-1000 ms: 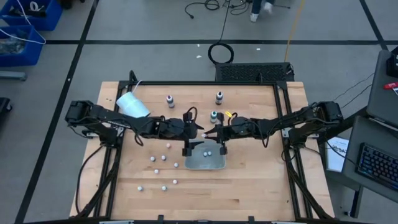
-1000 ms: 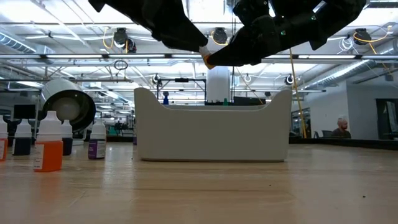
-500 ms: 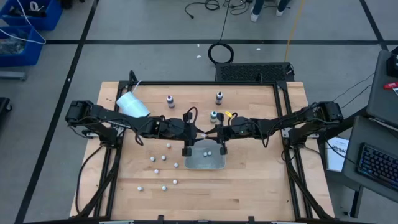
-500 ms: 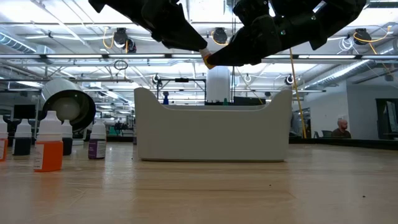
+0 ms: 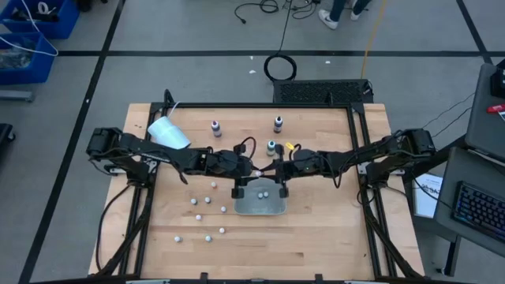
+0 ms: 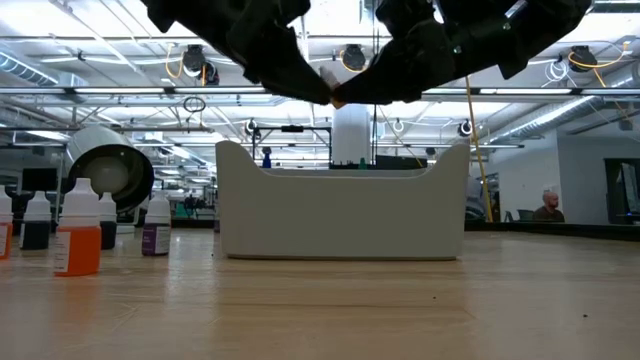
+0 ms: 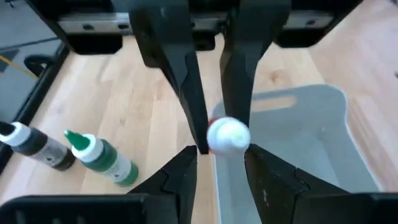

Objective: Pick & Place food coloring
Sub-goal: Put the orange food coloring bottle into the bin

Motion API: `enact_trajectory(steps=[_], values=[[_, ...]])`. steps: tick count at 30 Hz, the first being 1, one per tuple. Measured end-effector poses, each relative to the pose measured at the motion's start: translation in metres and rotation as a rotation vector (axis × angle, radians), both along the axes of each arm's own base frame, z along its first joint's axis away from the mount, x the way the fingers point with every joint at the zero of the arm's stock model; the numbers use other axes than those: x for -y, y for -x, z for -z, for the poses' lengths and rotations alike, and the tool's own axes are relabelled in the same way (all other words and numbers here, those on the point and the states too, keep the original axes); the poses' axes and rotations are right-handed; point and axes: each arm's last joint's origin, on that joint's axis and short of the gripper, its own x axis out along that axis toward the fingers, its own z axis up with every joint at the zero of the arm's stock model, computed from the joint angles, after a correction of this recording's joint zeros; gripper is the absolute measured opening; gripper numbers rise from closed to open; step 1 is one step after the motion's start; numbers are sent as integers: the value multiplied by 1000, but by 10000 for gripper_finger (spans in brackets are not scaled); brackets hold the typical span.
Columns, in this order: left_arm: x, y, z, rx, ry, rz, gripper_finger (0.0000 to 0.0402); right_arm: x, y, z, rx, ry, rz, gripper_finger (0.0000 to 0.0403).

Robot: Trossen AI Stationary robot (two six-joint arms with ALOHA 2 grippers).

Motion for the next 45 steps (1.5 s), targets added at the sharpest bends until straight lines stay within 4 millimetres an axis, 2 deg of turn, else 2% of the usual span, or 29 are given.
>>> enact_trajectory(steps=[7, 24, 45], values=[[-1, 0, -2, 8, 2, -1, 127, 0, 0, 0, -2, 0, 1, 50], [-1, -2, -5, 44, 17, -7, 147, 0, 1, 3, -28, -16, 7, 50], [-1, -1, -4, 37, 10, -4, 65, 0, 1, 3, -33, -26, 12, 50]])
